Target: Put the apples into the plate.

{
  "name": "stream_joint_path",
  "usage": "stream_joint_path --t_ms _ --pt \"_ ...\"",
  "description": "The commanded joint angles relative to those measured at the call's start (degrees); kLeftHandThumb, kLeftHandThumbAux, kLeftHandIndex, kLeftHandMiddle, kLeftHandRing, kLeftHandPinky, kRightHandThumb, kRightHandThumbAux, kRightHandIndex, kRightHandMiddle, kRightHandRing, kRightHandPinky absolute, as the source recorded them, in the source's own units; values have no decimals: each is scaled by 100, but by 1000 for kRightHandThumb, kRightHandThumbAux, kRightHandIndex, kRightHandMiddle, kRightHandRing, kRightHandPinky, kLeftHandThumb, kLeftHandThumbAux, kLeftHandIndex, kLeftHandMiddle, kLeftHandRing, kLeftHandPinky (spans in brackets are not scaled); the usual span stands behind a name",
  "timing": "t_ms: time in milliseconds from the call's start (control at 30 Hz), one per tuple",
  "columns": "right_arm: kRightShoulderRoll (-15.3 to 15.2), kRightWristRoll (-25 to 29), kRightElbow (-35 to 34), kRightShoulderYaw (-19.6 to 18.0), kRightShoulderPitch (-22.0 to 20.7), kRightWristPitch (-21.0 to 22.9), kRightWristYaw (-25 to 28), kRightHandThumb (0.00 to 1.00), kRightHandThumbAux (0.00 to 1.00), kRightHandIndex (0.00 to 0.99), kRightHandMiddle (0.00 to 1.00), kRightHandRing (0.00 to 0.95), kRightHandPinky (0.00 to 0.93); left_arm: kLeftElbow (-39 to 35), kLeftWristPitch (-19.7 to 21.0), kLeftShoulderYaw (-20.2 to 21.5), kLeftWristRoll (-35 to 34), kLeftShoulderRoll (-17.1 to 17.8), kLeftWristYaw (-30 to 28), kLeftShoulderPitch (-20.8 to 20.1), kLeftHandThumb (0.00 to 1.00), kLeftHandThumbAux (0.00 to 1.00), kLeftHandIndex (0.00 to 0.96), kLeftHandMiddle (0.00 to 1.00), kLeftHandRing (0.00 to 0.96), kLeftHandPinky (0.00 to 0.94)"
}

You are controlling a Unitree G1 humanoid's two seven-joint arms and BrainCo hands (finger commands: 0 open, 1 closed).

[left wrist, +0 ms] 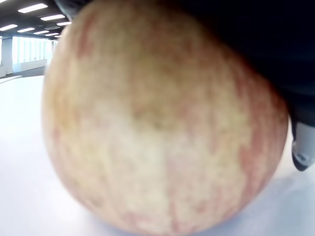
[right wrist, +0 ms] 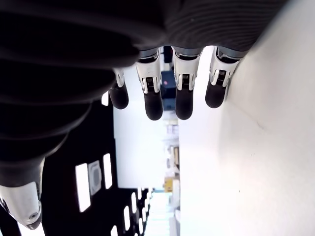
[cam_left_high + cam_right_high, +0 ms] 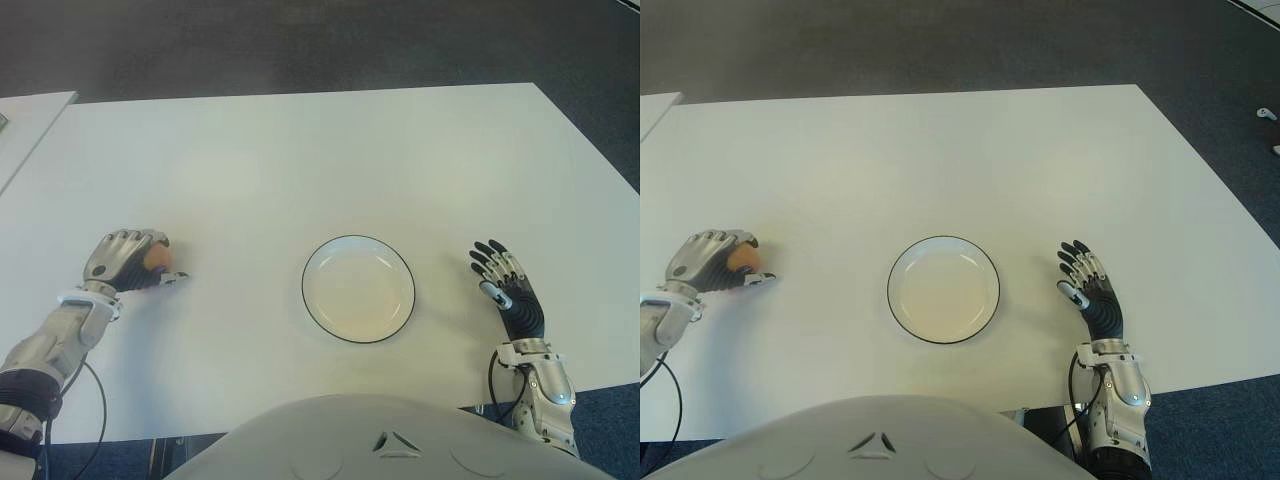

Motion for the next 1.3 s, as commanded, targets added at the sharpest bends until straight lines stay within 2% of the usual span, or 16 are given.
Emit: stream_joint_path --t_ms 33,567,800,867,1033,1300 --pt "166 17 169 38 55 260 -87 252 591 101 160 129 130 341 -182 -261 38 -292 -230 402 850 667 408 517 753 659" --pt "259 79 154 -44 18 200 -80 309 569 135 191 164 175 257 -59 -196 15 -364 -223 476 849 669 401 526 775 731" --pt "260 84 154 -74 -1 241 -70 309 561 141 196 174 182 200 -45 -159 4 -405 -237 507 849 670 400 526 784 730" --pt "261 84 160 -84 -9 244 -72 310 563 142 194 174 182 190 -76 -153 18 -408 -221 515 849 670 400 527 784 648" --pt "267 72 136 -91 -12 275 -93 309 564 142 191 173 182 182 -82 -115 -21 -458 -226 522 850 670 399 528 784 693" --pt "253 36 116 -97 -20 316 -126 302 567 142 193 172 173 166 -139 -99 27 -476 -121 524 850 669 399 528 787 691"
